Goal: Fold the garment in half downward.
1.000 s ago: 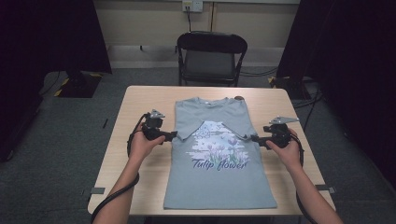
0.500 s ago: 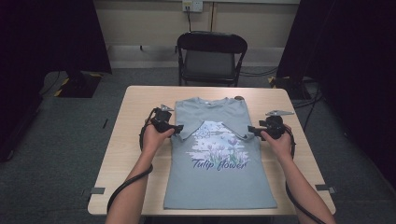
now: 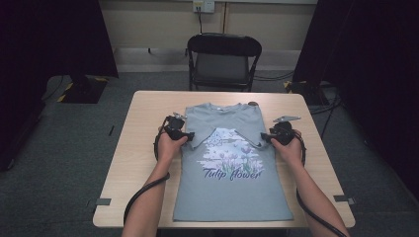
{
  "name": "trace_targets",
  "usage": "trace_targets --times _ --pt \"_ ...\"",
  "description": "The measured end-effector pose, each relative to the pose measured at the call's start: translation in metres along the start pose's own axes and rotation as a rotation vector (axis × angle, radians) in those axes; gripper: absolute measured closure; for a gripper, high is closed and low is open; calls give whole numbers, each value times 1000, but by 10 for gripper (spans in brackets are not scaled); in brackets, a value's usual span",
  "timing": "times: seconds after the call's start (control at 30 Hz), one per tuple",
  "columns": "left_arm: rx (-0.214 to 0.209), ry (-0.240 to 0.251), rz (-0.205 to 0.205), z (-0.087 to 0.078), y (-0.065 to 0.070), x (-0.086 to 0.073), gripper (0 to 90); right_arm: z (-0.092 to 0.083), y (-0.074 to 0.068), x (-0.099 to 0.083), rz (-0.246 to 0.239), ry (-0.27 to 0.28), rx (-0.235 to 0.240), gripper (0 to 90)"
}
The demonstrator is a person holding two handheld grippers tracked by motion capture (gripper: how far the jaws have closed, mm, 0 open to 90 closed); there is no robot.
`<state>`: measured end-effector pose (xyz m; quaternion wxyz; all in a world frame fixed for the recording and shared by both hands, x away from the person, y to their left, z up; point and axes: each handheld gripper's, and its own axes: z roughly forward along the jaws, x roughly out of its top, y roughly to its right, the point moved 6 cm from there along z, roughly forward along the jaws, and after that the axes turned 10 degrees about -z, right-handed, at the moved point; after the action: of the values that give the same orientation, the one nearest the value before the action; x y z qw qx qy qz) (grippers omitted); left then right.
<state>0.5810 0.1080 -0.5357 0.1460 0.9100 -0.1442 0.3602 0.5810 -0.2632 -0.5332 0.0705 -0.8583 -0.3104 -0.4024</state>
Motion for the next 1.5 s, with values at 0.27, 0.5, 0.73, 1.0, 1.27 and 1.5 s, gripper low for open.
trace_targets --times 0.27,0.5,0.73,1.0,1.27,1.5 --pt "-46 -24 38 -3 12 -1 651 0 -5 -2 35 20 31 661" --pt "-60 -36 74 -4 19 -1 835 0 -8 -2 67 31 78 821" --pt "-89 -34 66 -10 19 6 849 -7 -6 1 118 58 124 838" --pt "-96 24 85 -26 20 35 852 -20 -2 23 119 97 139 841" --pt "-108 86 81 -34 18 64 851 -17 11 48 137 147 85 843" --pt "-123 74 90 -39 17 52 850 -28 5 46 111 163 109 842"
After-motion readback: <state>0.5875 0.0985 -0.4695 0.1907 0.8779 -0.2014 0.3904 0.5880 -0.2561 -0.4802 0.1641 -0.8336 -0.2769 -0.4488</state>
